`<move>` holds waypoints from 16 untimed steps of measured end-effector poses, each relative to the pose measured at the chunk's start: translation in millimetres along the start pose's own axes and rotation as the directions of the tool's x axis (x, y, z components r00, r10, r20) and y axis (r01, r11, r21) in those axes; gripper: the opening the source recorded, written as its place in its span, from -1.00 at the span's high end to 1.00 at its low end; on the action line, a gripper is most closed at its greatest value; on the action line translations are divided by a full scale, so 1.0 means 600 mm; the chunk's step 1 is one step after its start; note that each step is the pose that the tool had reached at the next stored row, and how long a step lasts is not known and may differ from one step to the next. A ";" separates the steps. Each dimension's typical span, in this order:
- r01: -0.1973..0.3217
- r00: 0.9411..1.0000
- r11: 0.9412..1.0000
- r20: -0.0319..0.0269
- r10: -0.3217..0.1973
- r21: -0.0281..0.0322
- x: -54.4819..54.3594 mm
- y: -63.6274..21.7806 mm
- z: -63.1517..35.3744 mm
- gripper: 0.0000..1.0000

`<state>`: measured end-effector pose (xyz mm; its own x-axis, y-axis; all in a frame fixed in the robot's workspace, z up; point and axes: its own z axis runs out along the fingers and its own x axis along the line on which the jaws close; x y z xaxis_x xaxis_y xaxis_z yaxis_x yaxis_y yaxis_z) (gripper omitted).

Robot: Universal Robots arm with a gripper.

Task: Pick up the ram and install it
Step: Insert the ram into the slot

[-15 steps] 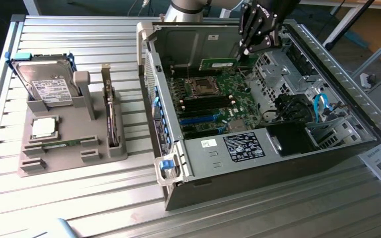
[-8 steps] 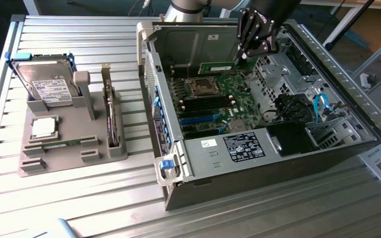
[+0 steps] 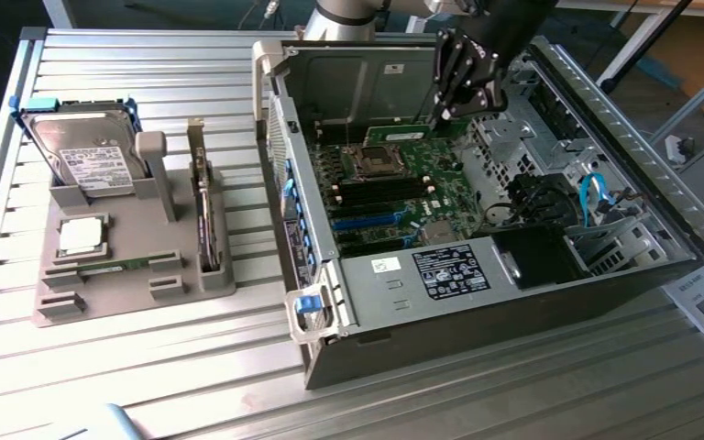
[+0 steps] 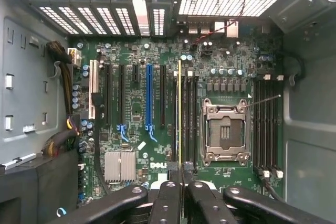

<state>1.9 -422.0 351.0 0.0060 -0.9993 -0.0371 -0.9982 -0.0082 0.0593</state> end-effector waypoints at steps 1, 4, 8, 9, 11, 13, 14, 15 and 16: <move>0.000 1.000 1.000 0.000 0.000 0.000 0.000 0.000 0.002 0.76; 0.000 1.000 1.000 0.000 0.000 0.000 0.000 0.000 0.007 0.76; 0.000 1.000 1.000 0.000 0.000 0.000 0.000 -0.001 0.012 0.76; 0.000 1.000 1.000 0.000 0.000 0.000 0.000 -0.001 0.014 0.76; 0.000 1.000 1.000 0.000 0.000 0.000 0.001 -0.001 0.018 0.76; 0.000 1.000 1.000 0.000 0.000 0.000 0.001 -0.001 0.022 0.76; 0.000 1.000 1.000 0.000 0.000 0.000 0.001 -0.001 0.024 0.76; 0.000 1.000 1.000 0.000 0.000 0.000 0.001 -0.002 0.026 0.76; 0.000 1.000 1.000 0.000 0.000 0.000 0.001 -0.002 0.028 0.76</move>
<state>1.9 -422.0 334.4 0.0060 -0.9993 -0.0370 -0.9982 -0.0082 0.0593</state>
